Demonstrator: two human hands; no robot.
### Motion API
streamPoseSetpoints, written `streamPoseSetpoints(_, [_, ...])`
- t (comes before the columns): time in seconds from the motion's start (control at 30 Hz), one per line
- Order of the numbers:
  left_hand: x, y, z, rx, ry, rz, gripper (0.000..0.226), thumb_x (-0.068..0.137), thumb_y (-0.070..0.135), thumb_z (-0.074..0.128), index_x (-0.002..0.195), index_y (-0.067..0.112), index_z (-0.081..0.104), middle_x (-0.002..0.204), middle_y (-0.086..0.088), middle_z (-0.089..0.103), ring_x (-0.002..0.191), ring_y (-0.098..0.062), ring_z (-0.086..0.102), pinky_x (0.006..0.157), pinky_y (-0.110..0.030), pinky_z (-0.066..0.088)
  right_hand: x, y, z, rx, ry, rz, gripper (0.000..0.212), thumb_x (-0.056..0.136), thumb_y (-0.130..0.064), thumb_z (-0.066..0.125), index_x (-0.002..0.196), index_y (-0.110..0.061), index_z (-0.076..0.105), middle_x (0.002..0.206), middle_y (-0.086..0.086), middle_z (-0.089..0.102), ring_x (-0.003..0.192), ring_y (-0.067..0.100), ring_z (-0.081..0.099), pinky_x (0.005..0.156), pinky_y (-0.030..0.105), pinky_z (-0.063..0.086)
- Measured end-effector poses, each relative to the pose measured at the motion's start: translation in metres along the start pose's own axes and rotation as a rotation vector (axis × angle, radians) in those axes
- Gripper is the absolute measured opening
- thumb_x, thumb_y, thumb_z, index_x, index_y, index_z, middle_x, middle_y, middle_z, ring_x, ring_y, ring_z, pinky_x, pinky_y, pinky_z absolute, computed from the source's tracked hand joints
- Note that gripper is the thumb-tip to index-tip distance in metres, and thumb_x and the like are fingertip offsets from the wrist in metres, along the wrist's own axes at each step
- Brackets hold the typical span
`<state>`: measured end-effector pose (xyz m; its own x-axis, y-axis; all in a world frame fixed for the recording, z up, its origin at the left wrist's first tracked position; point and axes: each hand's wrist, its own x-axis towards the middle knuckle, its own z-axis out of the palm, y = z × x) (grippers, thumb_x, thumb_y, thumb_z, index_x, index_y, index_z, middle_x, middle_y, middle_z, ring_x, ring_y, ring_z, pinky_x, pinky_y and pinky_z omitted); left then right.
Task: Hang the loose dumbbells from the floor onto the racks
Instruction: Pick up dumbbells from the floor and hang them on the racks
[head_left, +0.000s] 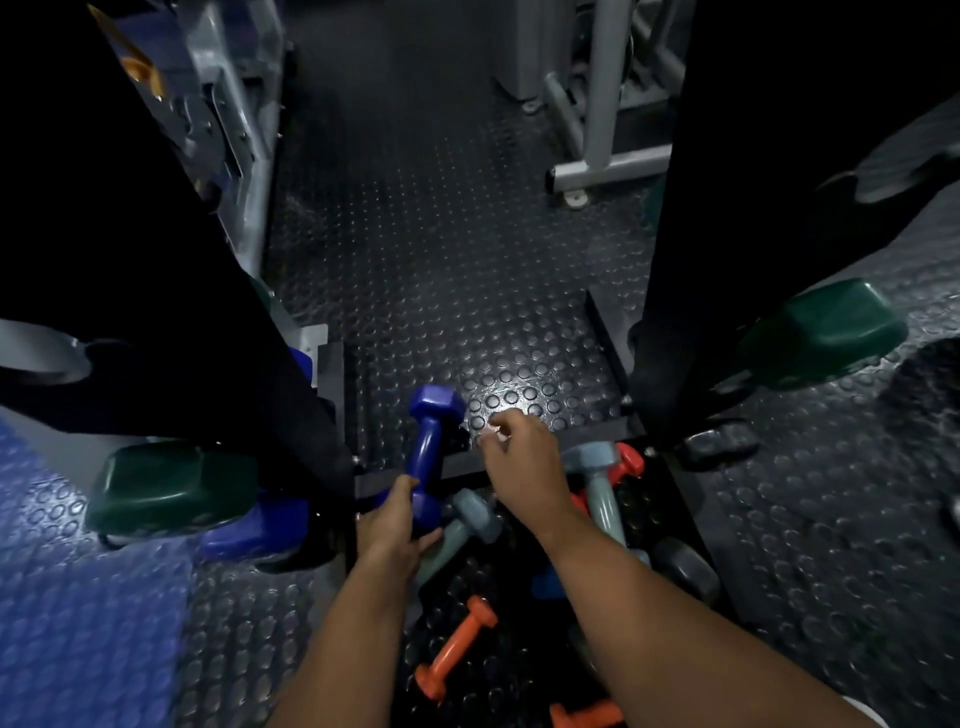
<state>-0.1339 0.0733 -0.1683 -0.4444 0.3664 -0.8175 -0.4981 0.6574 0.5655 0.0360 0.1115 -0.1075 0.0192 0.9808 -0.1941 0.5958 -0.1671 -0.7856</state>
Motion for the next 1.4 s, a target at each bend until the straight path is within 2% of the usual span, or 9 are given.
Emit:
streamPoseSetpoints(0.13, [-0.035,0.005,0.013,0.094,-0.041,0.128,0.035,0.076,0.021,0.086,0.097,0.001,0.066,0.096,-0.017,0.066,0.084,-0.031,0.07,0.064,-0.046,0.064,0.018,0.003,-0.015,0.112,-0.024,0.147,0.071,0.093,-0.059,0.062,0.154,-0.031,0.038,0.143,0.008,0.054,0.134,0.029,0.05,0.107,0.04,0.043])
streamPoseSetpoints(0.2, [-0.051,0.018,0.013,0.168,-0.071,0.215,0.034,0.073,0.022,0.087,0.094,0.004,0.069,0.092,-0.017,0.067,0.081,-0.033,0.071,0.064,-0.048,0.065,0.024,0.007,-0.024,0.22,-0.075,0.222,0.089,0.079,-0.076,0.065,0.154,-0.045,0.029,0.135,-0.003,0.059,0.126,0.026,0.058,0.105,0.049,0.05])
streamPoseSetpoints(0.33, [-0.069,0.043,0.011,0.42,-0.122,0.464,0.024,0.069,0.027,0.088,0.086,0.016,0.076,0.077,-0.008,0.073,0.061,-0.022,0.068,0.051,-0.032,0.058,0.011,0.022,-0.039,0.322,0.054,0.201,0.058,0.084,-0.061,0.074,0.132,-0.037,0.052,0.102,-0.015,0.068,0.095,0.005,0.066,0.082,0.026,0.05])
streamPoseSetpoints(0.5, [-0.075,0.054,0.013,0.675,-0.087,0.532,0.031,0.054,0.043,0.087,0.081,0.032,0.076,0.07,0.006,0.074,0.073,-0.022,0.075,0.067,-0.046,0.066,-0.023,0.037,-0.042,0.222,0.208,0.139,0.046,0.086,-0.062,0.071,0.115,-0.027,0.065,0.105,-0.005,0.066,0.097,0.014,0.063,0.09,0.033,0.053])
streamPoseSetpoints(0.67, [-0.105,0.035,0.022,0.85,-0.132,0.602,0.03,0.067,0.045,0.086,0.087,0.025,0.073,0.083,0.003,0.072,0.077,-0.017,0.066,0.067,-0.029,0.053,-0.059,0.038,-0.06,0.136,0.301,0.24,0.051,0.093,-0.041,0.072,0.126,-0.005,0.06,0.121,0.013,0.061,0.11,0.031,0.059,0.095,0.034,0.046])
streamPoseSetpoints(0.83, [-0.146,0.02,0.045,0.898,-0.209,0.66,0.033,0.062,0.052,0.082,0.086,0.031,0.072,0.082,0.011,0.072,0.079,-0.015,0.069,0.073,-0.032,0.06,-0.084,0.046,-0.096,0.145,0.422,0.313,0.053,0.096,-0.043,0.067,0.133,-0.007,0.054,0.125,0.016,0.059,0.115,0.036,0.058,0.095,0.039,0.046])
streamPoseSetpoints(1.03, [-0.191,0.009,0.083,0.963,-0.294,0.785,0.028,0.077,0.047,0.084,0.087,0.026,0.068,0.077,0.008,0.066,0.069,-0.006,0.057,0.058,-0.025,0.041,-0.098,0.059,-0.151,0.153,0.552,0.315,0.055,0.096,-0.041,0.066,0.138,-0.008,0.053,0.13,0.012,0.06,0.122,0.033,0.056,0.106,0.041,0.043])
streamPoseSetpoints(1.3, [-0.226,-0.015,0.131,1.016,-0.377,0.77,0.034,0.071,0.054,0.081,0.088,0.025,0.071,0.072,0.006,0.072,0.065,-0.014,0.067,0.062,-0.028,0.054,-0.113,0.079,-0.215,0.076,0.64,0.331,0.053,0.096,-0.044,0.066,0.139,-0.015,0.054,0.124,0.005,0.063,0.117,0.027,0.058,0.098,0.038,0.044])
streamPoseSetpoints(1.4, [-0.236,-0.026,0.145,0.997,-0.418,0.758,0.034,0.066,0.056,0.079,0.079,0.024,0.072,0.066,0.005,0.074,0.066,-0.019,0.072,0.071,-0.039,0.062,-0.113,0.086,-0.235,0.071,0.662,0.315,0.049,0.095,-0.042,0.068,0.135,-0.016,0.058,0.119,0.003,0.066,0.114,0.026,0.06,0.091,0.032,0.042])
